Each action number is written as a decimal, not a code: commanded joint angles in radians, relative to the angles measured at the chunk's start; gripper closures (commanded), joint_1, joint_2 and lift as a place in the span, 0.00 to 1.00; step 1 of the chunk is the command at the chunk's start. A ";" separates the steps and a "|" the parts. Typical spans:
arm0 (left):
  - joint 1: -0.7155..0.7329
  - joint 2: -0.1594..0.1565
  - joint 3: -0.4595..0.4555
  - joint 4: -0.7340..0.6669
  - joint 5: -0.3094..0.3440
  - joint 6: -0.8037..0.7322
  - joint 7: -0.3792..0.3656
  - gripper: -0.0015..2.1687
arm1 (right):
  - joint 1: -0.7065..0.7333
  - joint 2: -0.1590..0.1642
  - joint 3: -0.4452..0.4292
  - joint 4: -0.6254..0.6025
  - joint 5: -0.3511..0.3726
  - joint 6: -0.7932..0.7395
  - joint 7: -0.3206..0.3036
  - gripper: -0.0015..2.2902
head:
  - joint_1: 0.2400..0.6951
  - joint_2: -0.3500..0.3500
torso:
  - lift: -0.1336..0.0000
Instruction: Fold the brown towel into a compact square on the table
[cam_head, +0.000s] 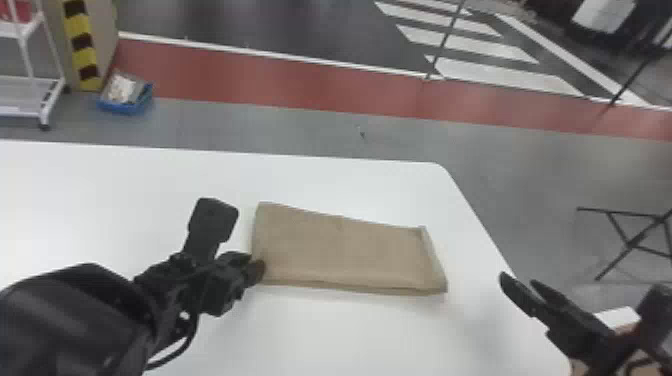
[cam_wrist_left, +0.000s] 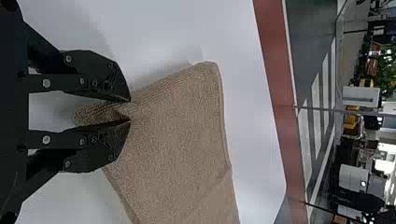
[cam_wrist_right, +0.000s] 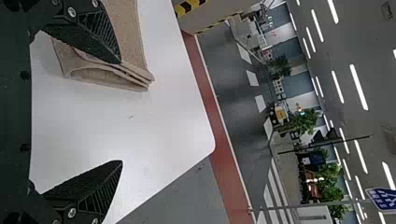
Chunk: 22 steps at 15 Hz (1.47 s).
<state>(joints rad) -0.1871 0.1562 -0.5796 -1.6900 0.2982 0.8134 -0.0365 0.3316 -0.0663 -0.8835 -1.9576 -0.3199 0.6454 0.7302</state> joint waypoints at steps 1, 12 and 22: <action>0.003 0.005 0.004 -0.016 0.004 0.005 0.004 0.67 | 0.000 0.000 0.000 0.000 -0.001 -0.002 0.000 0.06 | 1.00 0.00 | 0.07; -0.046 0.025 0.193 0.026 -0.004 0.017 -0.002 0.67 | -0.006 0.000 0.009 -0.001 -0.001 -0.002 0.000 0.06 | 1.00 0.00 | 0.07; 0.121 0.118 0.460 -0.140 0.070 0.140 -0.026 0.67 | -0.020 0.000 0.020 -0.009 0.002 0.007 0.000 0.06 | 1.00 0.00 | 0.07</action>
<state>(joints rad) -0.1242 0.2649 -0.1682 -1.7562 0.3534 0.8988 -0.0600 0.3187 -0.0660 -0.8660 -1.9664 -0.3195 0.6491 0.7300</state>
